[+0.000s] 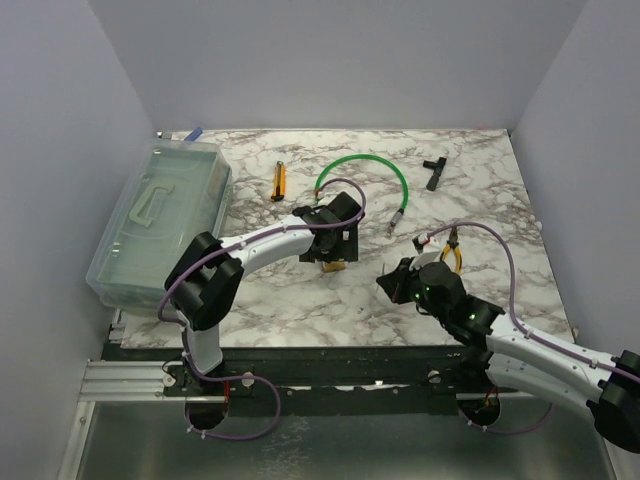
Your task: Unlock with the key
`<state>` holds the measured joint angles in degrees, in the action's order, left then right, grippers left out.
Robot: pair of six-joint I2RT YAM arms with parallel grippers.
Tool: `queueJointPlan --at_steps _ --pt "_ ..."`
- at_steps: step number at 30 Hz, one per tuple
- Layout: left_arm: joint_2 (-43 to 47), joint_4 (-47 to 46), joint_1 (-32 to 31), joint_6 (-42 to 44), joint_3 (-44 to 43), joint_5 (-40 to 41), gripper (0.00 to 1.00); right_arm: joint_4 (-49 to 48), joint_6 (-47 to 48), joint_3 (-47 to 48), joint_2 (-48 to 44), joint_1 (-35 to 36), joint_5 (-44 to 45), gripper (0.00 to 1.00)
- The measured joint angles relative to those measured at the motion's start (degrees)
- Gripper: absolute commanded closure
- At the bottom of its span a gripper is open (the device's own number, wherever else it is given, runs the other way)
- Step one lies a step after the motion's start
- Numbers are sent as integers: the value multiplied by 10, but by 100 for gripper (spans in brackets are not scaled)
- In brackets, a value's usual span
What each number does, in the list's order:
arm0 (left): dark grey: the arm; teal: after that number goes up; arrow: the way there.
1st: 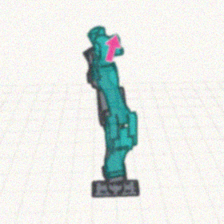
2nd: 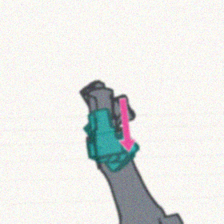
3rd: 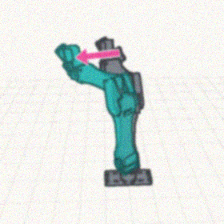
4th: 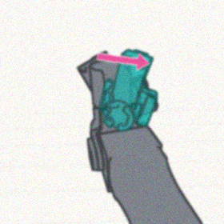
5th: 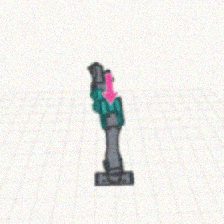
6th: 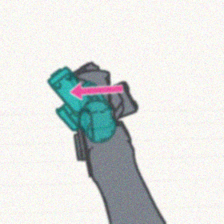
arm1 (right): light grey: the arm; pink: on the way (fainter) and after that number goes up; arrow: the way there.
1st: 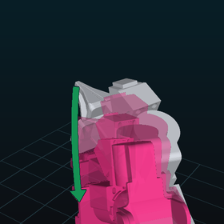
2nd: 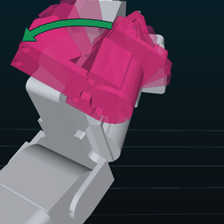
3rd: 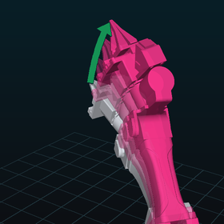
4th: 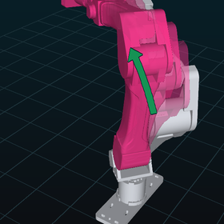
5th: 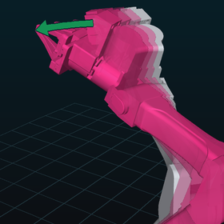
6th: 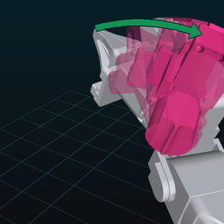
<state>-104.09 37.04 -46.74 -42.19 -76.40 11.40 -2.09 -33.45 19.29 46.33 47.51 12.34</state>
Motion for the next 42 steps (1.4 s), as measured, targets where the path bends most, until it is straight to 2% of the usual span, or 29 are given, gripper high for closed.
queueJointPlan --at_steps 12,25,35,37,40,42 --pt "-64 21 0 16 -37 -3 5 0 -6 -7 -15 0 -5 100" --pt "-136 58 0 -13 -108 11 19 0 -11 -18 -32 0 -13 100" --pt "-141 74 0 -54 -112 36 29 0 -11 -18 -33 0 -15 100" --pt "-141 74 0 -58 -112 37 36 0 -11 -18 -33 0 -15 100" --pt "-141 75 0 -65 -111 41 60 0 -11 -18 -34 0 -15 99" --pt "-141 73 -1 -68 -111 42 71 0 -11 -18 -34 0 -15 100"
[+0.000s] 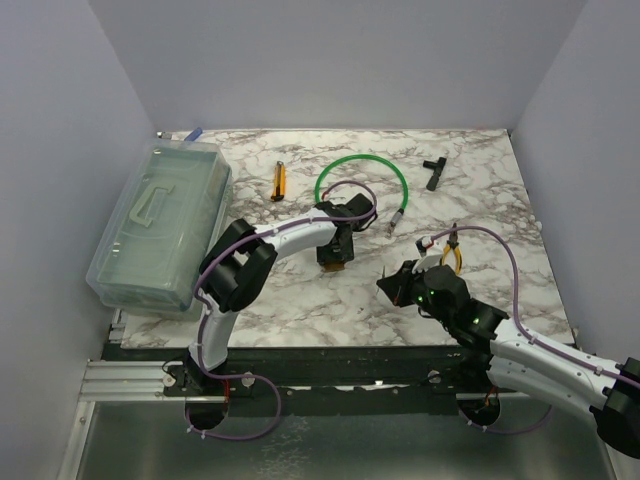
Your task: Unlock with the key
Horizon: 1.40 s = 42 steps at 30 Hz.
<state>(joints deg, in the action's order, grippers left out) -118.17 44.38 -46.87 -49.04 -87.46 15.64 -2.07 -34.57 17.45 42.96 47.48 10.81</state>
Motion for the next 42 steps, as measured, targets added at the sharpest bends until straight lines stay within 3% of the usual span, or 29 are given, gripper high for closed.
queueJointPlan --at_steps 5,30,42 --pt "6 -13 -1 0 10 3 100 0 0 0 0 0 0 100" --pt "66 -65 -1 6 95 -8 100 6 -17 0 1 0 -12 100" --pt "137 -96 -1 12 153 -43 100 4 -30 3 0 0 -42 100"
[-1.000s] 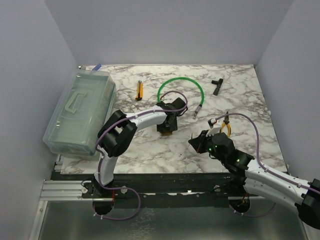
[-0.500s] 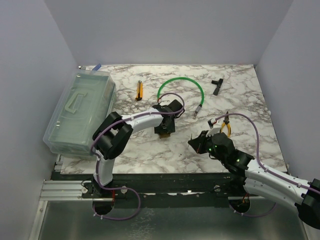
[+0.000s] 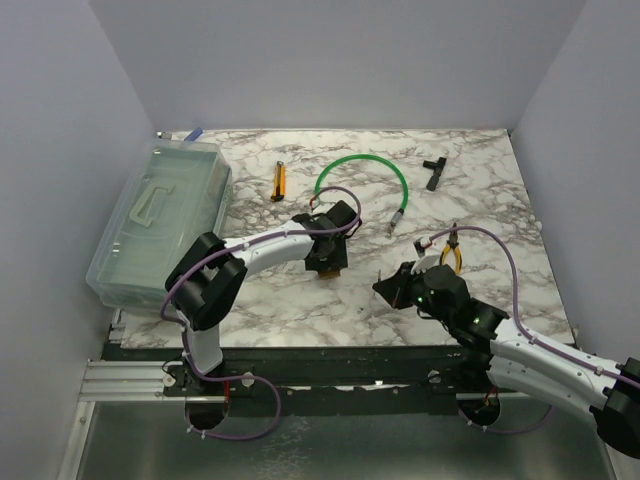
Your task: Unlock with the key
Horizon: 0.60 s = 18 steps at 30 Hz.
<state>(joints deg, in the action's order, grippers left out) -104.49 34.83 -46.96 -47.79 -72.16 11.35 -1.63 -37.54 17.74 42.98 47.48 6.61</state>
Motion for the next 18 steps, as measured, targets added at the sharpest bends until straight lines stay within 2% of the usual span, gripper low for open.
queueJointPlan --at_steps 9,18 --pt "83 -40 8 2 57 -22 100 -22 4 7 7 0 -59 100" --pt "146 -69 42 -9 80 -79 100 -93 16 12 59 0 -146 100"
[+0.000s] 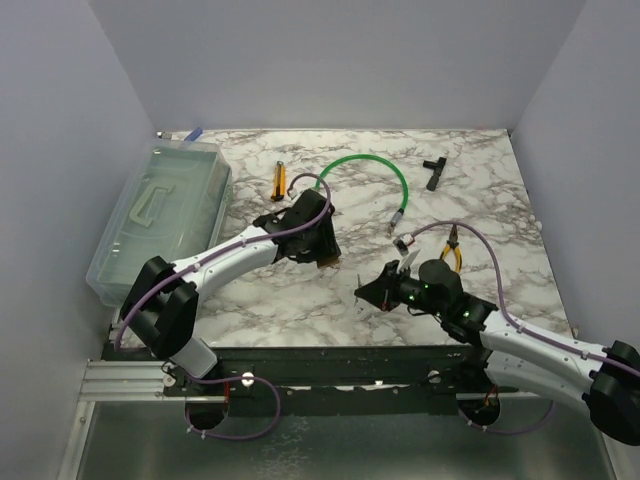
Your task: Unlock with the key
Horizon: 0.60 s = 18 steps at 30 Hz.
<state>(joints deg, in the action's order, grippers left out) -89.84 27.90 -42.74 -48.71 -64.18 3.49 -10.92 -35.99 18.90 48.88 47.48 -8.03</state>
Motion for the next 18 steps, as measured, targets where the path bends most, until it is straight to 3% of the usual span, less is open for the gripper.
queueJointPlan --at_steps 18 --pt "74 -14 40 -45 21 -108 100 -118 -5 39 145 -1 -83 100"
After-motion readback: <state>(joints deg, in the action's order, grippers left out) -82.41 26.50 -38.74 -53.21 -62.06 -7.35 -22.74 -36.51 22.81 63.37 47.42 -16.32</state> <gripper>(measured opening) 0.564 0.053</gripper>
